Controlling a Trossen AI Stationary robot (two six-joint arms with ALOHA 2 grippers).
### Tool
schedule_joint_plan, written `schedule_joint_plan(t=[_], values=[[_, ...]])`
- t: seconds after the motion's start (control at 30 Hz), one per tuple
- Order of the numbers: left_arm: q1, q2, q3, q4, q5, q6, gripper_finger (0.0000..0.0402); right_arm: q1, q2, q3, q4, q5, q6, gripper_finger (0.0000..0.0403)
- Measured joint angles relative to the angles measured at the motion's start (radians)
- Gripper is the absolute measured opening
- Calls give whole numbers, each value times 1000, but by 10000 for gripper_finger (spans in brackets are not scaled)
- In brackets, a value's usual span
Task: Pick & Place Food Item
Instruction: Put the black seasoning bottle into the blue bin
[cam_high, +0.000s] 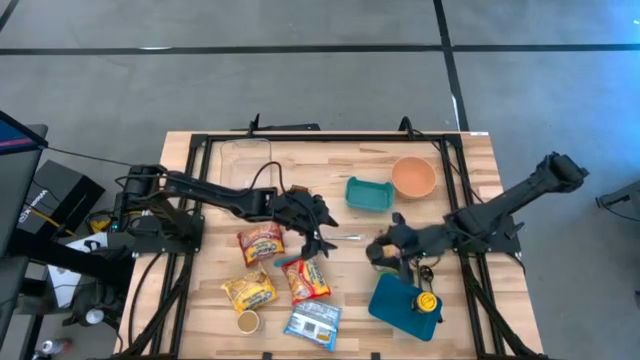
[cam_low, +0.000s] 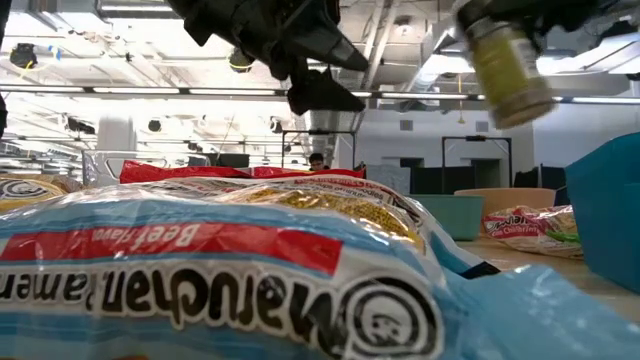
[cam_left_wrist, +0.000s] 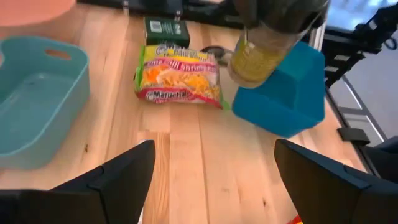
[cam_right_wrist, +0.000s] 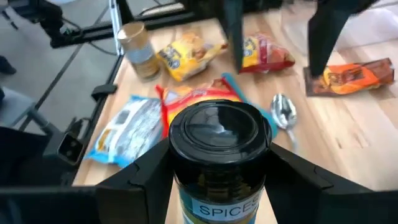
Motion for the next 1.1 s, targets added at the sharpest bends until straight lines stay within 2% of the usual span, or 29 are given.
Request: schedule_joint_plan(t=[0.23, 0.57, 0.8, 1.0, 1.1], values=[[0, -57, 0, 8, 0, 0, 326, 127, 5, 0, -50, 64, 107, 201], [-9, -85, 0, 9, 0, 0, 323, 290, 86, 0, -52, 178, 252, 202], [-9, -84, 0, 9, -13, 0, 323, 341, 190, 0, -27, 235, 286, 202], [-9, -84, 0, 9, -13, 0, 323, 375, 271, 0, -27, 308, 386, 202], [-9, -84, 0, 9, -13, 0, 323, 396, 304, 0, -24, 310, 436, 202]])
